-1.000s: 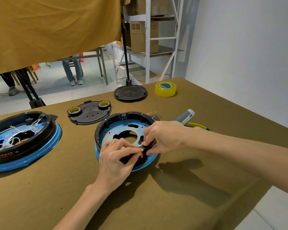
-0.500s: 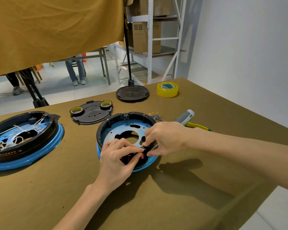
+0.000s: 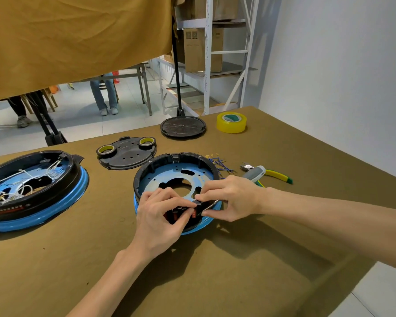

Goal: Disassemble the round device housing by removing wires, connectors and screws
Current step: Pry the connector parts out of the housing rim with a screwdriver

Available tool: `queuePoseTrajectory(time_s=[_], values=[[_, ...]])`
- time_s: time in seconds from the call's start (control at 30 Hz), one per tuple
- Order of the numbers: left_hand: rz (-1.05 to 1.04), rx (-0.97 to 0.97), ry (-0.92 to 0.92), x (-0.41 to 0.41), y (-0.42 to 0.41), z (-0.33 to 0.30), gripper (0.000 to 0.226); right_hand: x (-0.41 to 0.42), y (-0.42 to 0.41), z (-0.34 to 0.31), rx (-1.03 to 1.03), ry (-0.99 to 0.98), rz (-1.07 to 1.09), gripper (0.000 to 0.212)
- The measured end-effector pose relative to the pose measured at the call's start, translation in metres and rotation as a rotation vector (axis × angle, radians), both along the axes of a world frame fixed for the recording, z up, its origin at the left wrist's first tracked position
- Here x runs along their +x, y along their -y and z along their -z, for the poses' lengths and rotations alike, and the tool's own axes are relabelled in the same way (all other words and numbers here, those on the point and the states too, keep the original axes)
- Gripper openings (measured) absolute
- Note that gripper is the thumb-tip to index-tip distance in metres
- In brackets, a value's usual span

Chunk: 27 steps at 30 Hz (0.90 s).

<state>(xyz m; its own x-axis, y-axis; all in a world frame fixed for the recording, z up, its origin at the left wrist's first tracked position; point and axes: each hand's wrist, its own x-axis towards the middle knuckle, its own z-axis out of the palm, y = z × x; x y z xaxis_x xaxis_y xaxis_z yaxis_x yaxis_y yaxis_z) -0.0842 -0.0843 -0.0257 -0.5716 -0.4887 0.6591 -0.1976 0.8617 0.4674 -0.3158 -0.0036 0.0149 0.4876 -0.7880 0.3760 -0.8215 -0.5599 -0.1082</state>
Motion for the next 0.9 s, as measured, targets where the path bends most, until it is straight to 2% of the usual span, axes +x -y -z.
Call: queuePoseTrajectory(time_s=[0.3, 0.47, 0.63, 0.77, 0.9], values=[[0.023, 0.035, 0.014, 0.004, 0.003, 0.0, 0.019, 0.003, 0.007, -0.007, -0.08, -0.222, -0.027, 0.032], [0.035, 0.021, 0.018, 0.004, 0.005, 0.0, 0.018, 0.002, -0.004, 0.007, -0.142, -0.157, 0.033, 0.033], [0.046, 0.001, 0.016, 0.004, 0.005, 0.001, 0.018, 0.006, -0.035, 0.033, -0.181, 0.01, 0.193, 0.015], [0.045, -0.004, 0.027, 0.006, 0.005, 0.001, 0.019, 0.014, -0.048, 0.039, -0.174, 0.188, 0.298, 0.028], [0.039, -0.04, 0.029, 0.007, 0.003, 0.006, 0.021, 0.02, -0.055, 0.035, -0.295, 0.079, 0.436, 0.029]])
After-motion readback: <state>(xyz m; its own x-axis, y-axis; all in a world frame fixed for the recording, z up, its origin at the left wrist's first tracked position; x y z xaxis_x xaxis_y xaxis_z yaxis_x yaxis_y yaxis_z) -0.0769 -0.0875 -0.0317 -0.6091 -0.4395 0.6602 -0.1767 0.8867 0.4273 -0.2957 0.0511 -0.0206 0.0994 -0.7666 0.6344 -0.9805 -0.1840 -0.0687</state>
